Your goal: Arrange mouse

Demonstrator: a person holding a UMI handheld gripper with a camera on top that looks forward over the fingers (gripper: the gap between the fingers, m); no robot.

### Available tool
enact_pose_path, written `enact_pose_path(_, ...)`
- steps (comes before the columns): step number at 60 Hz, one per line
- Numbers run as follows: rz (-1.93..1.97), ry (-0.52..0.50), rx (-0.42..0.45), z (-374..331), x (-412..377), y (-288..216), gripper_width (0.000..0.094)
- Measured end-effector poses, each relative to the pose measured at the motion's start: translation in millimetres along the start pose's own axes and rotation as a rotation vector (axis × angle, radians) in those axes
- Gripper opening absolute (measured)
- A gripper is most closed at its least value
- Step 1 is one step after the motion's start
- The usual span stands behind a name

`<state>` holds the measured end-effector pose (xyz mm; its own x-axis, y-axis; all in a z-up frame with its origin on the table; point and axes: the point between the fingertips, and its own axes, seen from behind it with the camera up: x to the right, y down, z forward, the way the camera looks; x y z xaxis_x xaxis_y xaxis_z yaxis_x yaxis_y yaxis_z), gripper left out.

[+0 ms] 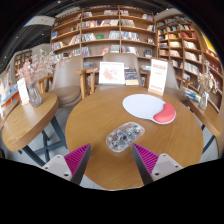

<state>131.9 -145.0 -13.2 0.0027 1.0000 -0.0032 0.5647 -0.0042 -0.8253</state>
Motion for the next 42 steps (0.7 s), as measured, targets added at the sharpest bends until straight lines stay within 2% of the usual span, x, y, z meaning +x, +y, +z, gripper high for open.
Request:
enact_pose_path(37, -0.01, -0.006, -0.04, 67, 8, -45, 0.0854)
enact_pose_path(42, -0.009, -0.002, -0.038, 72, 10, -48, 0.0814)
